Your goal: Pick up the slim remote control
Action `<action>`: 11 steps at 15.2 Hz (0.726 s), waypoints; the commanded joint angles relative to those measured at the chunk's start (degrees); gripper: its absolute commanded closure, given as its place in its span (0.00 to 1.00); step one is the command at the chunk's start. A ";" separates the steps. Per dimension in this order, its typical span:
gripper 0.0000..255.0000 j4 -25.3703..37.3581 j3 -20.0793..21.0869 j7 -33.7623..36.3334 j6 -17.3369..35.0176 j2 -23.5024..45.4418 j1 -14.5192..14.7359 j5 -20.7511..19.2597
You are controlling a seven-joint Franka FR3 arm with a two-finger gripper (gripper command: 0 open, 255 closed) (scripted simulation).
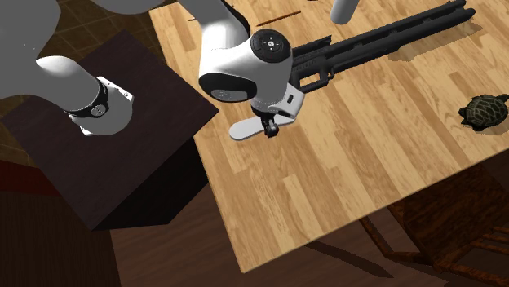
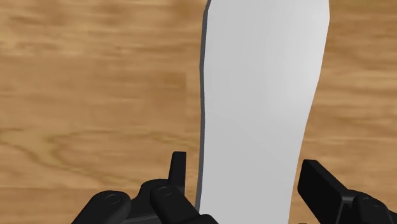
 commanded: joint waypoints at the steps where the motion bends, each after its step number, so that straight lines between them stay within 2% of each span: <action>1: 1.00 -0.21 0.48 -0.45 -1.31 -1.52 -0.37 0.63; 11: 1.00 -0.58 2.32 -2.74 -8.46 -9.22 -1.64 4.03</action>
